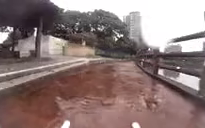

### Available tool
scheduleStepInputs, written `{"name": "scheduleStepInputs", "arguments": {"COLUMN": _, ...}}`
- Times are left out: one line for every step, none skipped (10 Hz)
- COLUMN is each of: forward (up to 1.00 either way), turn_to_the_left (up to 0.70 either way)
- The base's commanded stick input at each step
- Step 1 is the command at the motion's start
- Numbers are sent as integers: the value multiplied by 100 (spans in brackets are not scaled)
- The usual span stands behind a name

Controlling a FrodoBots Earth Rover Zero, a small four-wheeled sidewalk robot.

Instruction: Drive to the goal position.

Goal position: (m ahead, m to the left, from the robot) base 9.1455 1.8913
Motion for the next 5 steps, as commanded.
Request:
{"name": "scheduleStepInputs", "arguments": {"forward": 50, "turn_to_the_left": 0}}
{"name": "scheduleStepInputs", "arguments": {"forward": 50, "turn_to_the_left": 0}}
{"name": "scheduleStepInputs", "arguments": {"forward": 50, "turn_to_the_left": 10}}
{"name": "scheduleStepInputs", "arguments": {"forward": 50, "turn_to_the_left": 6}}
{"name": "scheduleStepInputs", "arguments": {"forward": 50, "turn_to_the_left": 0}}
